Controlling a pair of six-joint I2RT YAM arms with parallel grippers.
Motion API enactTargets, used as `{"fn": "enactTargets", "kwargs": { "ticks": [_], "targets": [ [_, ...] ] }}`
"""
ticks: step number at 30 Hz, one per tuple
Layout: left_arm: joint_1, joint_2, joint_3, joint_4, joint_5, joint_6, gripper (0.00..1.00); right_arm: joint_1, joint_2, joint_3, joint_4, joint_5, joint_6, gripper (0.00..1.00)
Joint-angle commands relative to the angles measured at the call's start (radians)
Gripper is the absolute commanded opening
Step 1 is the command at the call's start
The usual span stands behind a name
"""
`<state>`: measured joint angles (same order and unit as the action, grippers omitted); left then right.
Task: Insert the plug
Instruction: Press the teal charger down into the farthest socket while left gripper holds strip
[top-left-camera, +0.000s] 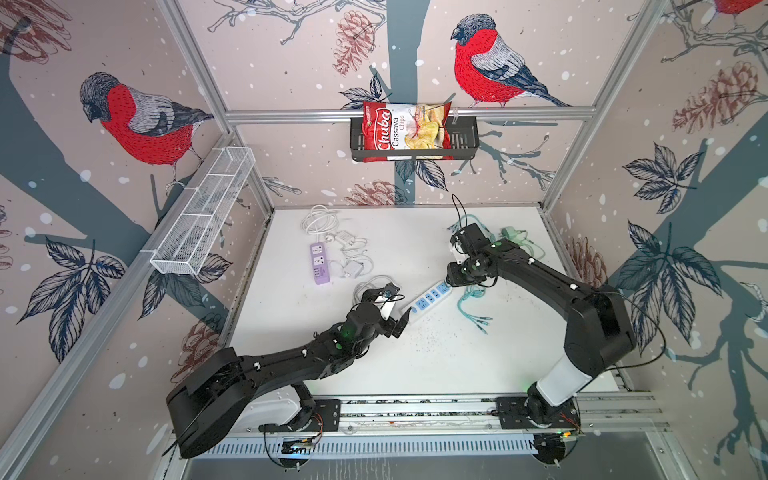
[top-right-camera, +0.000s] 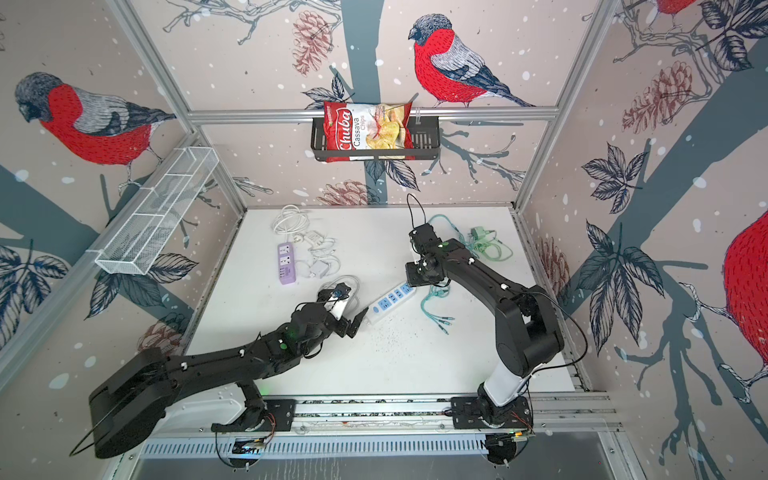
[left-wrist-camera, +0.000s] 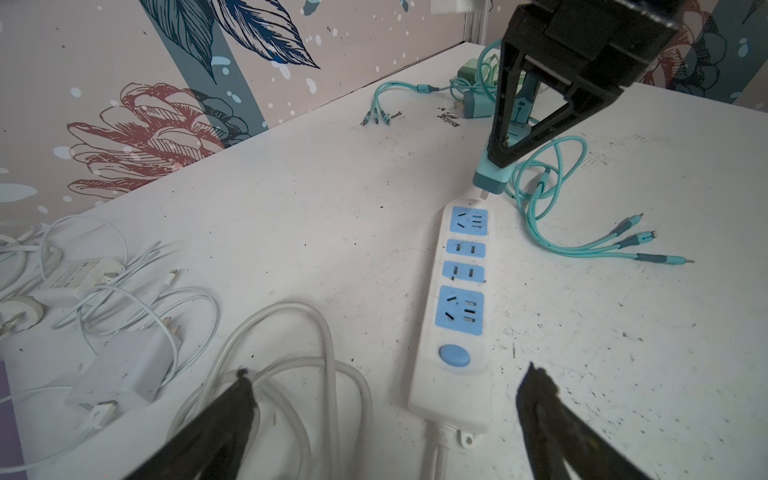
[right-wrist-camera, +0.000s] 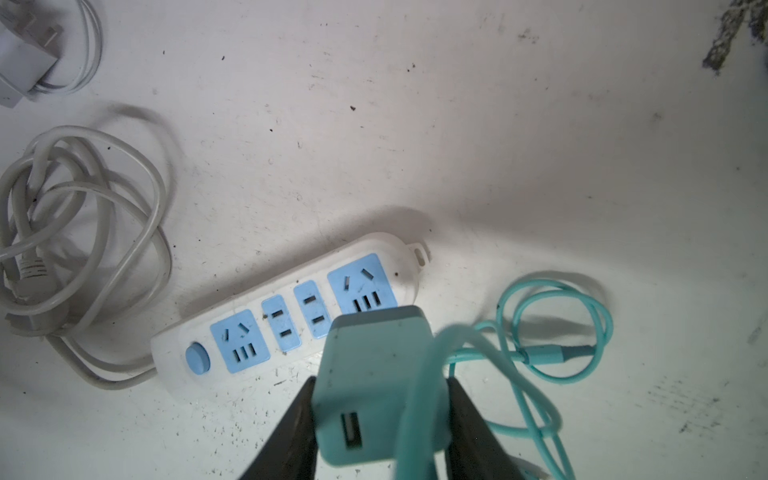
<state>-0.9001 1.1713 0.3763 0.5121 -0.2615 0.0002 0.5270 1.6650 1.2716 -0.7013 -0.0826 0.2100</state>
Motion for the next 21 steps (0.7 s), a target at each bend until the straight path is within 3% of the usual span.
{"fn": "enactTargets", "kwargs": {
  "ticks": [1, 21],
  "targets": [
    [0.001, -0.018, -0.011, -0.002, 0.016, -0.026, 0.96, 0.009, 0.016, 0.019, -0.020, 0.019, -0.062, 0.18],
    [0.001, 0.007, -0.017, 0.028, 0.023, -0.057, 0.97, 0.039, 0.091, 0.043, -0.033, 0.055, -0.121, 0.19]
  ]
}}
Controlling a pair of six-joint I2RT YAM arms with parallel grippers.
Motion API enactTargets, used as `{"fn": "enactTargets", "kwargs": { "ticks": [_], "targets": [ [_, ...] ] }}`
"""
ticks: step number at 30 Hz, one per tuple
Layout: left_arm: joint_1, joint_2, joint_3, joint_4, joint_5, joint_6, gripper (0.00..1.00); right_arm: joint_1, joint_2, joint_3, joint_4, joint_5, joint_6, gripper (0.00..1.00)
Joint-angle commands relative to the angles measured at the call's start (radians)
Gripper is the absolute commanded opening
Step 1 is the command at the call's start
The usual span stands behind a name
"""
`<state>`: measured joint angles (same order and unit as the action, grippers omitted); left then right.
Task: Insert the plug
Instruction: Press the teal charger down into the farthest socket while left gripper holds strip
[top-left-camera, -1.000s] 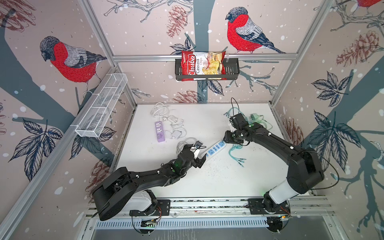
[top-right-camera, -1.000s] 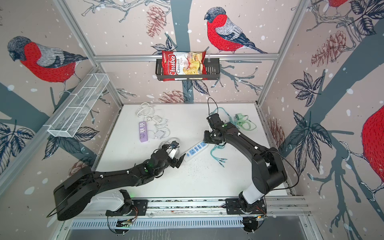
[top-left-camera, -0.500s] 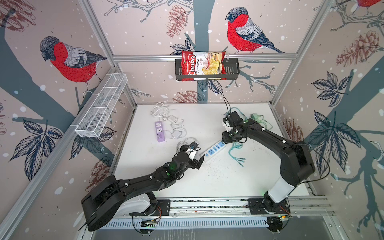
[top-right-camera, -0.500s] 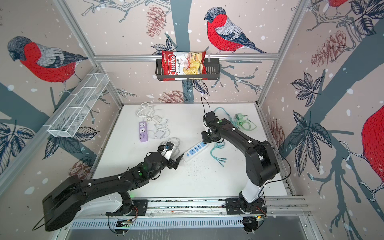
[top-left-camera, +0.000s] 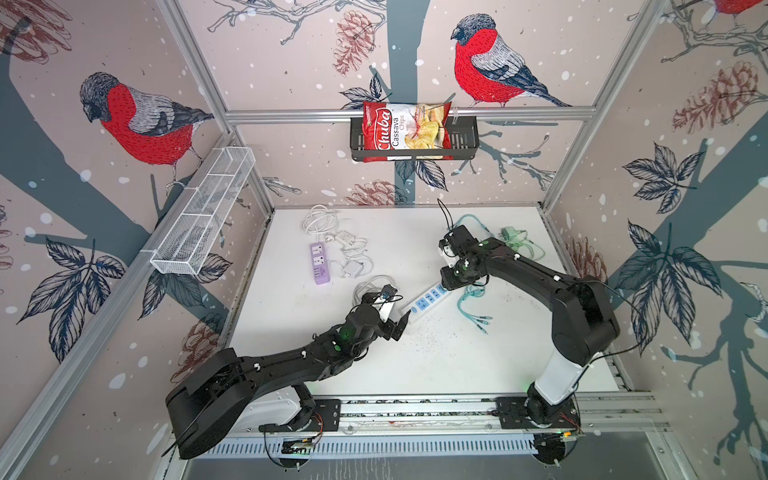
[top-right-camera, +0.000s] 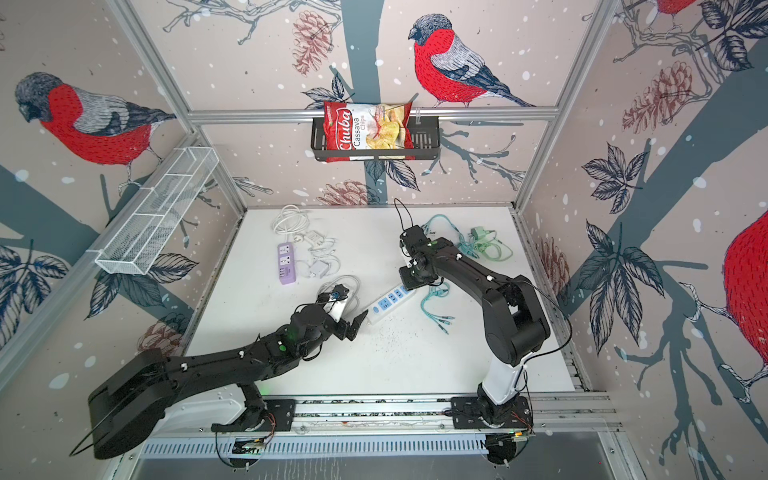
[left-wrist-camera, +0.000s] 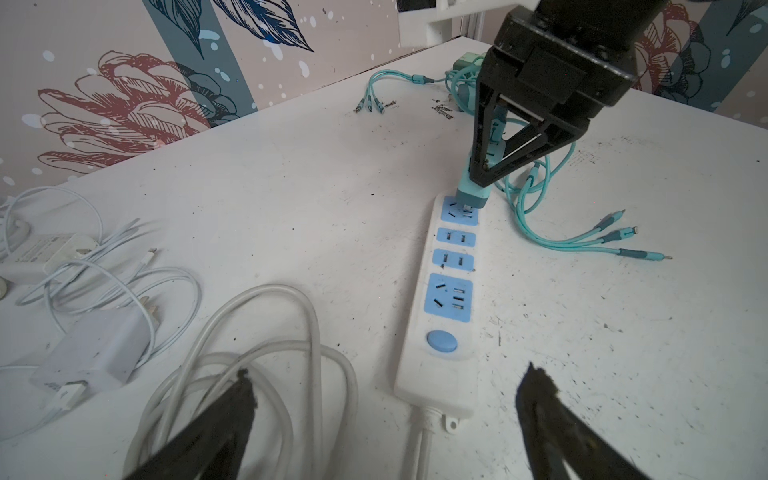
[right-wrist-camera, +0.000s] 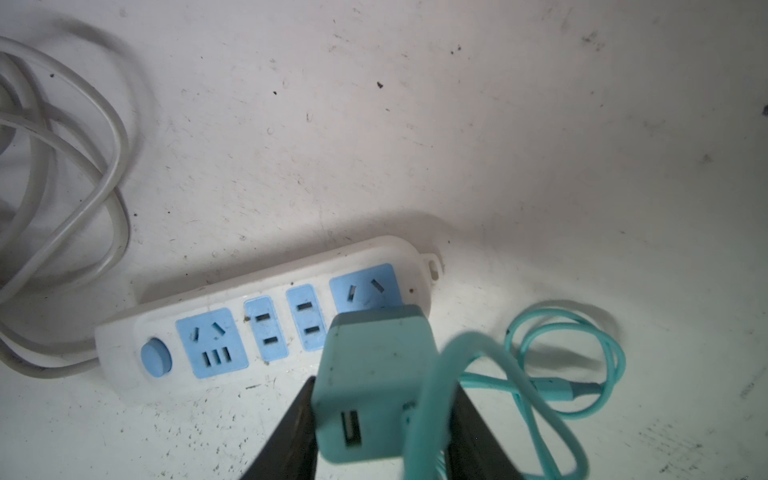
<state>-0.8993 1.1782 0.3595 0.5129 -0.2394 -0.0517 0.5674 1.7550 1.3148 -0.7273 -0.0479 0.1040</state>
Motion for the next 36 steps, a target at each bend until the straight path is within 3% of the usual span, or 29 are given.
{"fn": "enactTargets", "kwargs": {
  "ticks": [1, 36],
  "targets": [
    [0.001, 0.001, -0.001, 0.028, 0.000, -0.005, 0.97, -0.001, 0.003, 0.001, -0.009, 0.017, -0.018, 0.19],
    [0.001, 0.006, -0.030, 0.059, -0.012, -0.022, 0.97, 0.043, 0.015, -0.007, -0.009, 0.055, -0.047, 0.18]
  ]
}}
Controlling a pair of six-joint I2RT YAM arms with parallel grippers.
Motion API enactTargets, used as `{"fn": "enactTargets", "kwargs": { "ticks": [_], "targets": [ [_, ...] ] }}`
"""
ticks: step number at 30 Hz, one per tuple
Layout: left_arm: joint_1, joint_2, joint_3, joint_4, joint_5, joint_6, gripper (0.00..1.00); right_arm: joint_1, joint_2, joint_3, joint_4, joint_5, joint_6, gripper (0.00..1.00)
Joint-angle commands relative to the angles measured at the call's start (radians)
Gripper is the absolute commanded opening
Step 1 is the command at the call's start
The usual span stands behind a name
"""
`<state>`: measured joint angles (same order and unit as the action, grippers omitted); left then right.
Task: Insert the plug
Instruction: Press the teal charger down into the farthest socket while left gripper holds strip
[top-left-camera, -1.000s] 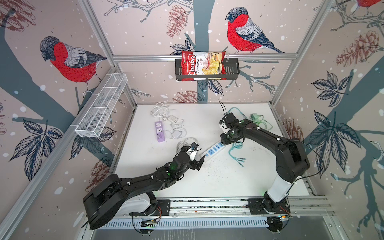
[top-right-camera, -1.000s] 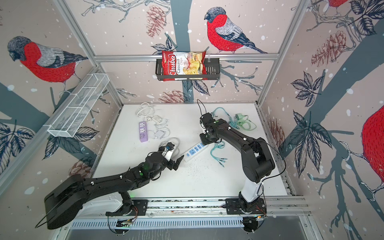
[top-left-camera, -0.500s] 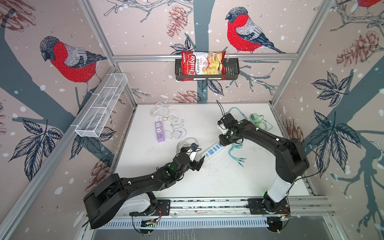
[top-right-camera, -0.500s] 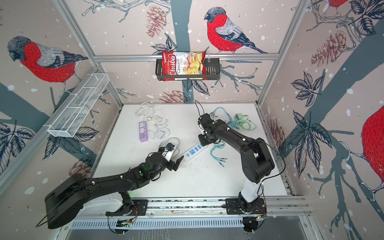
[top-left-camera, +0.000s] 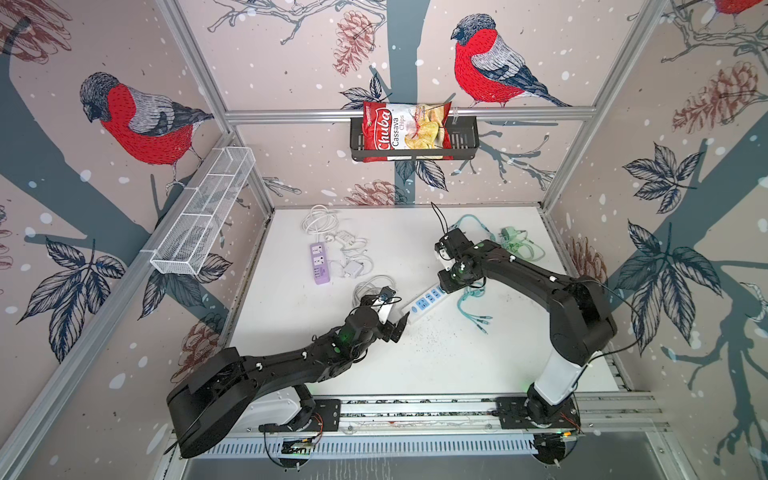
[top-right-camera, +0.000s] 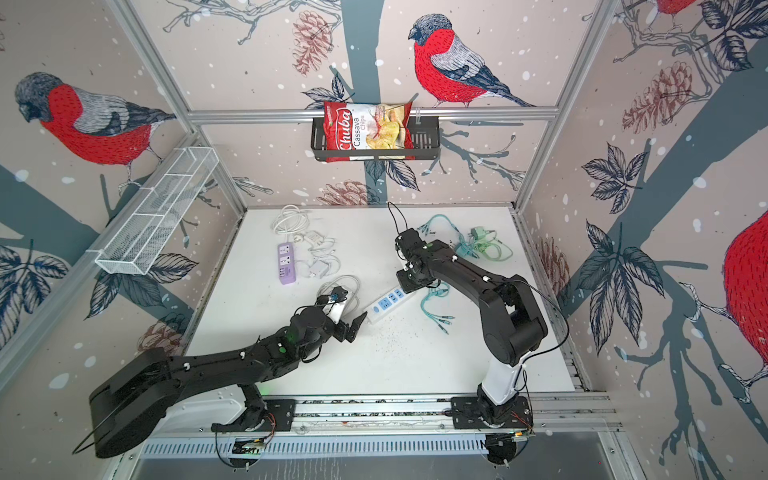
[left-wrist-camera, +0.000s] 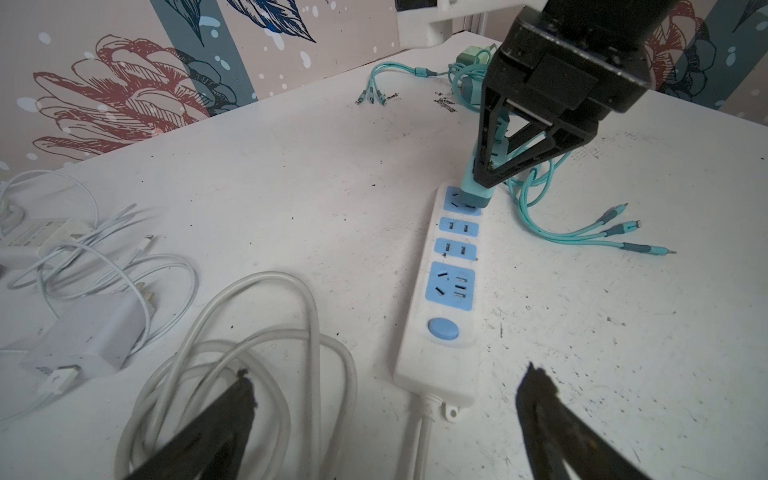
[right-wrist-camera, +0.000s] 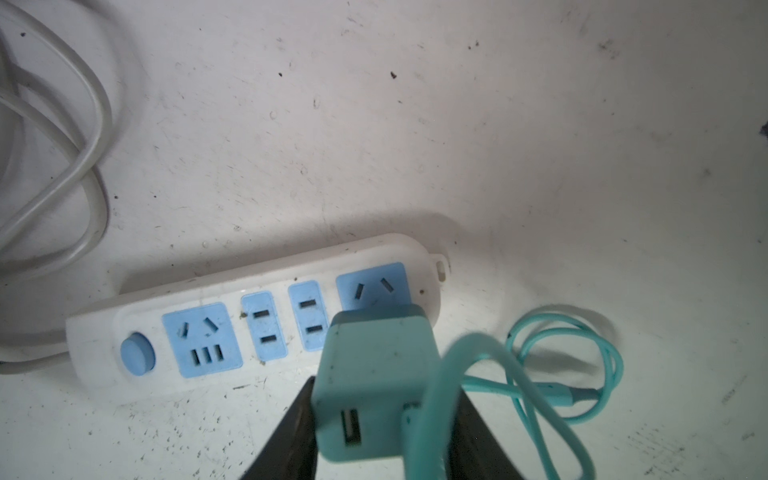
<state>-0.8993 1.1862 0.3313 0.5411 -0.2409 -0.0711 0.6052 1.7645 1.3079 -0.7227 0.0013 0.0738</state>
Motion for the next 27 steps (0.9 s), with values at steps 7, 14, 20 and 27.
{"fn": "enactTargets", "kwargs": {
  "ticks": [7, 14, 20, 27],
  "targets": [
    [0.001, 0.008, -0.002, 0.043, -0.004, -0.006, 0.96, 0.019, 0.036, -0.029, -0.017, 0.026, -0.005, 0.18],
    [0.001, 0.017, -0.006, 0.058, -0.005, -0.008, 0.96, 0.021, 0.054, -0.079, 0.012, 0.002, 0.004, 0.17],
    [0.000, 0.011, -0.005, 0.058, -0.014, 0.000, 0.96, 0.025, 0.054, -0.089, 0.020, 0.002, 0.017, 0.20],
    [0.000, -0.001, -0.009, 0.047, -0.029, 0.001, 0.96, 0.028, 0.044, -0.027, -0.006, 0.022, 0.026, 0.32]
  ]
}}
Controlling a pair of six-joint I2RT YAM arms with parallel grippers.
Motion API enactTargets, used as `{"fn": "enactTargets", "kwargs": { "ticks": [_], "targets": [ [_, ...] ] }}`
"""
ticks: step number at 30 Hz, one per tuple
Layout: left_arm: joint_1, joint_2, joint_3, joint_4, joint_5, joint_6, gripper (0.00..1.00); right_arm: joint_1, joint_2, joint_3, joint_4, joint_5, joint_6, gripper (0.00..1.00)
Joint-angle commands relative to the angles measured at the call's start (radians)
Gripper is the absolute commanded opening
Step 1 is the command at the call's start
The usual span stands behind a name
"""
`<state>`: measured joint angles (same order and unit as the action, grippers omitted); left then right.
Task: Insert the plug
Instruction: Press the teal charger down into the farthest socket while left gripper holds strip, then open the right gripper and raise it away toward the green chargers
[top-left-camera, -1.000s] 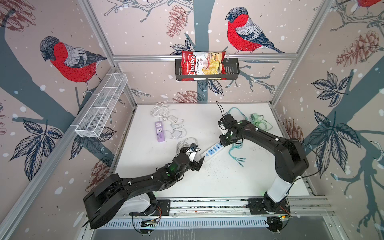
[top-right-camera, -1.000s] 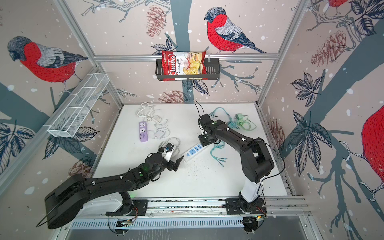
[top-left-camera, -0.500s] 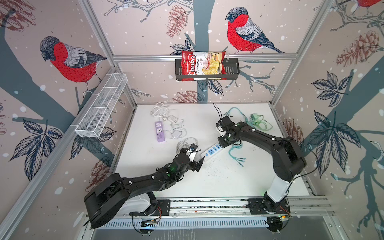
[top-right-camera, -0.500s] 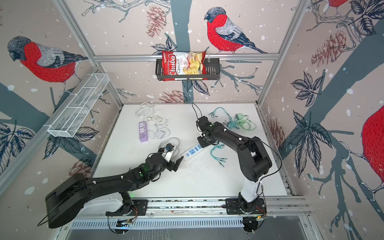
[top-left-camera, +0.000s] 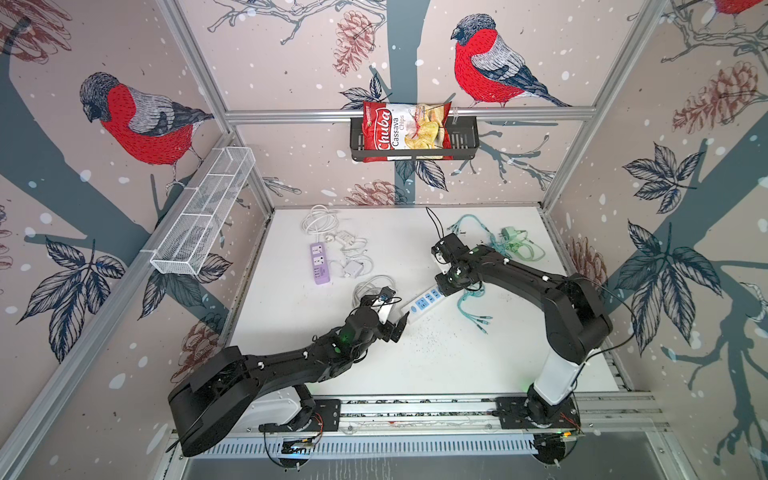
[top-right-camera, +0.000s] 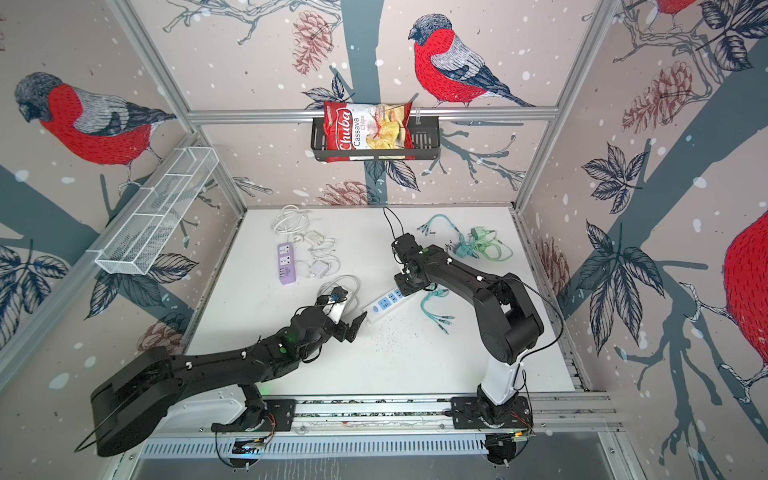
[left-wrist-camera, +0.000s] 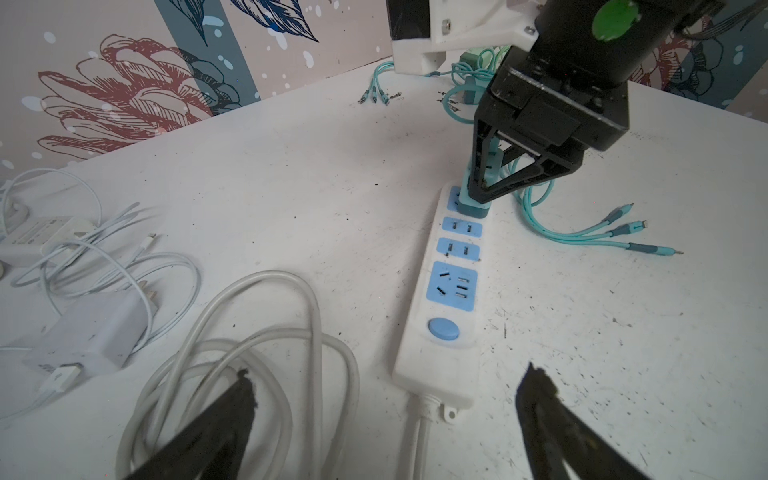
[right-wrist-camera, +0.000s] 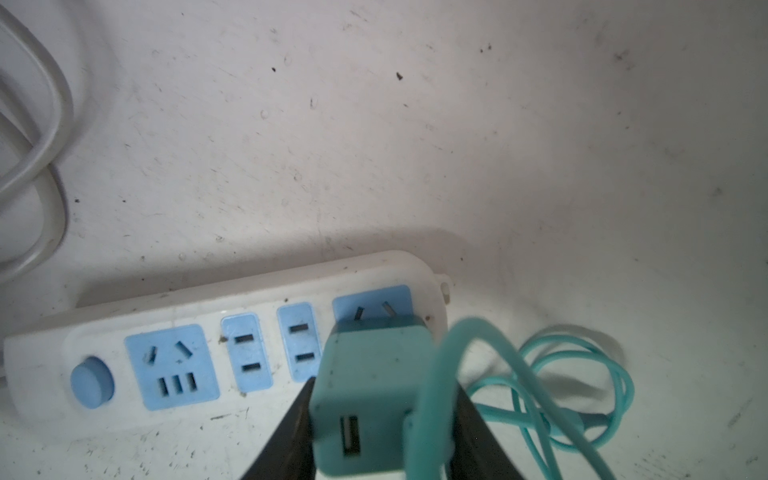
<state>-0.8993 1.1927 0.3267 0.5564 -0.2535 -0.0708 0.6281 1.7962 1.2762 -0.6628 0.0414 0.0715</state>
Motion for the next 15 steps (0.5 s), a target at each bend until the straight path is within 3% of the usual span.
{"fn": "enactTargets", "kwargs": {
  "ticks": [1, 8, 15],
  "targets": [
    [0.001, -0.011, -0.010, 0.033, -0.019, -0.001, 0.96, 0.007, 0.008, 0.012, -0.067, -0.021, 0.028, 0.34],
    [0.001, -0.048, -0.042, 0.028, -0.033, -0.012, 0.96, 0.008, -0.012, 0.040, -0.058, -0.039, 0.028, 0.56],
    [0.000, -0.066, -0.042, 0.009, -0.043, -0.009, 0.96, 0.008, -0.024, 0.036, -0.049, -0.041, 0.038, 0.66]
  ]
}}
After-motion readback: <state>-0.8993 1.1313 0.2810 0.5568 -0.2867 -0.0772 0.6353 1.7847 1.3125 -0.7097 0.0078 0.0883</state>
